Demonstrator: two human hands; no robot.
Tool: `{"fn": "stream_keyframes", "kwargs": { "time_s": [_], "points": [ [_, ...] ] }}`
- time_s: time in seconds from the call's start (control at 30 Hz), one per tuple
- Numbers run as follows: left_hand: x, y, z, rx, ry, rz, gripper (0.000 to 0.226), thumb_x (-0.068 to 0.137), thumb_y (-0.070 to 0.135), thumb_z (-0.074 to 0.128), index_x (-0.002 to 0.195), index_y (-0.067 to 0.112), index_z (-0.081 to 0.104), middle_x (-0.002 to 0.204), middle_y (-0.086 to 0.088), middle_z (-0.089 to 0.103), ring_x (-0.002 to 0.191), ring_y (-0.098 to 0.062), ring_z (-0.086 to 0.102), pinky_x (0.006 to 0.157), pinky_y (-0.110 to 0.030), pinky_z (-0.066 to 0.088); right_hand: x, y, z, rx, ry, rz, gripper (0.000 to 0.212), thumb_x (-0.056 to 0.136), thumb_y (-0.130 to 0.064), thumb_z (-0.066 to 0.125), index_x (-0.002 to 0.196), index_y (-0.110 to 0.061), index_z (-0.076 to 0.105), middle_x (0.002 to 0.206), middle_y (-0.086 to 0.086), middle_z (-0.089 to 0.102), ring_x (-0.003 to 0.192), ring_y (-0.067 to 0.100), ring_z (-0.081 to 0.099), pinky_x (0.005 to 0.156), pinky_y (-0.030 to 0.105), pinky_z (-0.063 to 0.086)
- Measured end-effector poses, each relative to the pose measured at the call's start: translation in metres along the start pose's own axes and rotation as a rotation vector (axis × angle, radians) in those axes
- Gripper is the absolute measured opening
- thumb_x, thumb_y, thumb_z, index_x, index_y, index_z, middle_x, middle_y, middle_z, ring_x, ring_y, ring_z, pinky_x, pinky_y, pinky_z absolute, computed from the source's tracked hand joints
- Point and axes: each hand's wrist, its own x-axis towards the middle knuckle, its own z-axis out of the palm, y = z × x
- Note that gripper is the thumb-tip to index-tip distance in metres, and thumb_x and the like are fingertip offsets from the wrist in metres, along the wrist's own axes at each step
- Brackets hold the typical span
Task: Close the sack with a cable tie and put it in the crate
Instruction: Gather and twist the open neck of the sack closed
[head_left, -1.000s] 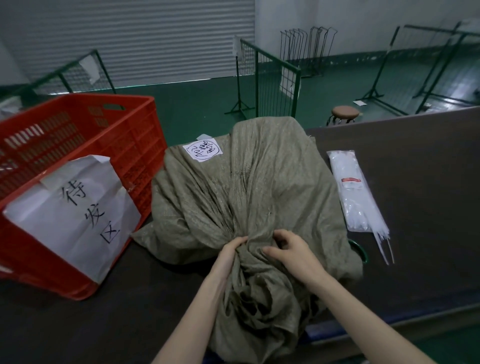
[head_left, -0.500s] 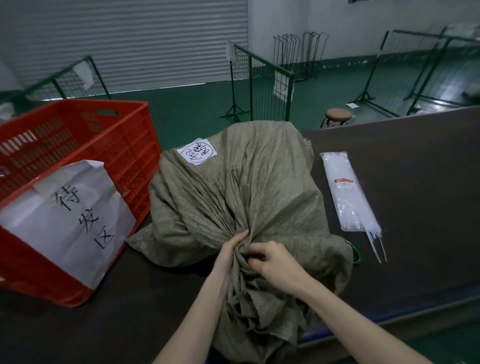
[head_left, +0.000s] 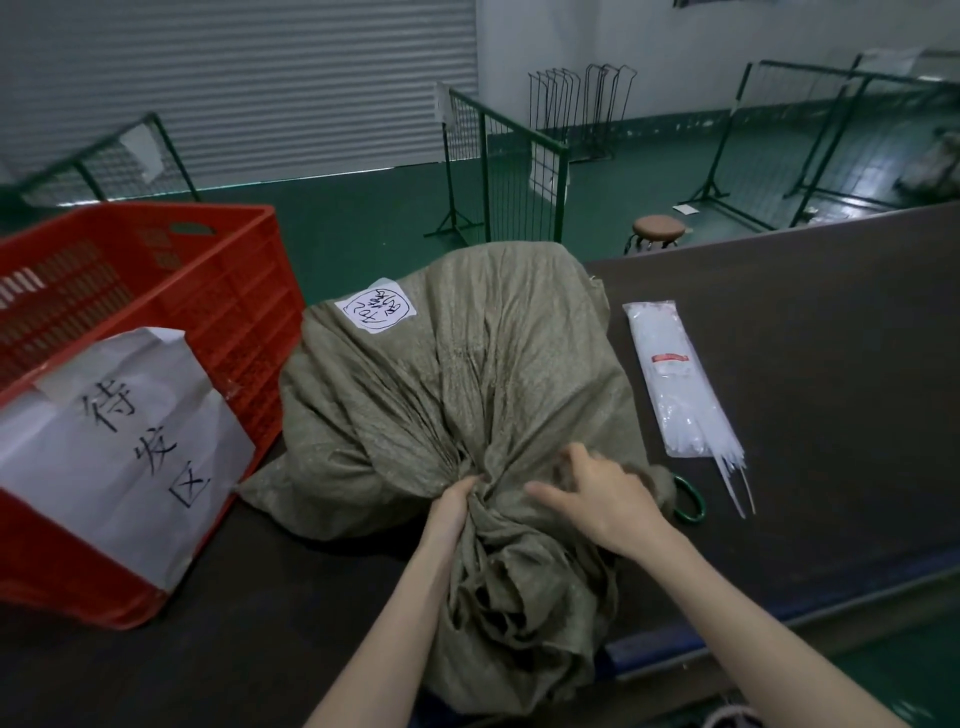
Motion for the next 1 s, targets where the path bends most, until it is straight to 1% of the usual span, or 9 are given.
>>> {"fn": "stream_keyframes", "kwargs": {
  "time_s": [0.07,0.2,0.27,0.37,0.5,0.73,0.8,0.9,1.0],
  "points": [
    [-0.001,0.000,0.001,-0.031,-0.017,-0.025,0.025,0.088,0.015,0.056,0.107,0.005,0.069,0.115,-0.014,0.067,0.109,-0.029,0.060,0.099,-0.037,0.046,0.001,0.001,0.007,0.165,-0.101,0.013,0.062,0.081,-0.058,0.059,0.124,-0.015,0.047,0.124,0.012,0.058,0.116,0.033,0.056,0.094,0.039,0.044],
    [-0.010,0.003,0.007,-0.163,-0.167,-0.064,0.036,0.095,0.016,0.044,0.122,-0.003,0.058,0.107,-0.020,0.067,0.104,-0.031,0.063,0.095,-0.036,0.048,0.003,-0.004,0.019,0.430,-0.021,-0.136,0.037,0.080,-0.015,0.066,0.117,-0.015,0.063,0.110,0.002,0.068,0.109,0.021,0.062,0.088,0.023,0.045],
    [-0.015,0.006,0.008,-0.265,-0.264,-0.082,0.038,0.101,0.021,0.032,0.119,-0.002,0.056,0.089,-0.015,0.073,0.088,-0.023,0.067,0.083,-0.030,0.052,0.000,-0.013,0.023,0.570,0.002,-0.202,0.043,0.075,-0.006,0.061,0.116,-0.017,0.065,0.108,0.000,0.071,0.106,0.017,0.064,0.095,0.028,0.049],
    [-0.016,0.010,0.005,-0.325,-0.332,-0.116,0.052,0.097,0.042,0.035,0.126,0.002,0.053,0.096,-0.014,0.070,0.108,-0.024,0.059,0.086,-0.034,0.048,-0.001,-0.020,0.031,0.675,0.041,-0.250,0.043,0.074,-0.001,0.062,0.112,-0.022,0.065,0.102,0.001,0.072,0.100,0.016,0.067,0.094,0.036,0.053],
    [-0.009,0.009,0.000,-0.334,-0.387,-0.099,0.060,0.088,0.050,0.040,0.106,0.001,0.069,0.096,-0.018,0.074,0.087,-0.025,0.072,0.074,-0.033,0.057,-0.006,-0.023,0.042,0.694,-0.003,-0.347,0.049,0.077,-0.002,0.059,0.120,-0.023,0.062,0.114,-0.004,0.070,0.111,0.006,0.063,0.100,0.029,0.049],
    [0.005,-0.004,-0.003,-0.123,-0.276,-0.111,0.046,0.093,0.014,0.044,0.059,0.004,0.074,0.058,-0.012,0.070,0.049,-0.020,0.067,0.046,-0.020,0.053,-0.017,-0.013,0.032,0.631,-0.385,-0.336,0.063,0.085,-0.003,0.048,0.144,-0.023,0.039,0.141,-0.007,0.050,0.136,0.006,0.041,0.114,0.029,0.033],
    [0.005,-0.004,-0.001,-0.085,-0.196,-0.114,0.033,0.089,0.013,0.050,0.067,0.002,0.072,0.061,-0.014,0.070,0.049,-0.021,0.067,0.046,-0.021,0.053,-0.019,-0.009,0.025,0.627,-0.425,-0.314,0.063,0.085,-0.005,0.048,0.146,-0.020,0.037,0.143,-0.004,0.049,0.135,0.007,0.042,0.115,0.030,0.033],
    [0.010,-0.002,0.002,-0.084,-0.097,-0.072,0.022,0.086,0.009,0.052,0.072,0.000,0.067,0.069,-0.015,0.068,0.049,-0.020,0.066,0.046,-0.020,0.052,-0.018,-0.010,0.009,0.654,-0.292,-0.346,0.041,0.087,-0.001,0.053,0.121,-0.022,0.064,0.119,-0.007,0.066,0.114,0.002,0.059,0.103,0.023,0.044],
    [0.010,-0.002,0.005,-0.118,-0.096,-0.069,0.024,0.092,0.004,0.044,0.082,-0.003,0.065,0.070,-0.015,0.065,0.053,-0.023,0.065,0.045,-0.021,0.051,-0.014,-0.015,0.000,0.774,-0.020,-0.306,0.035,0.082,0.006,0.057,0.080,-0.027,0.070,0.090,0.002,0.074,0.085,0.015,0.070,0.083,0.038,0.058]
  ]
}}
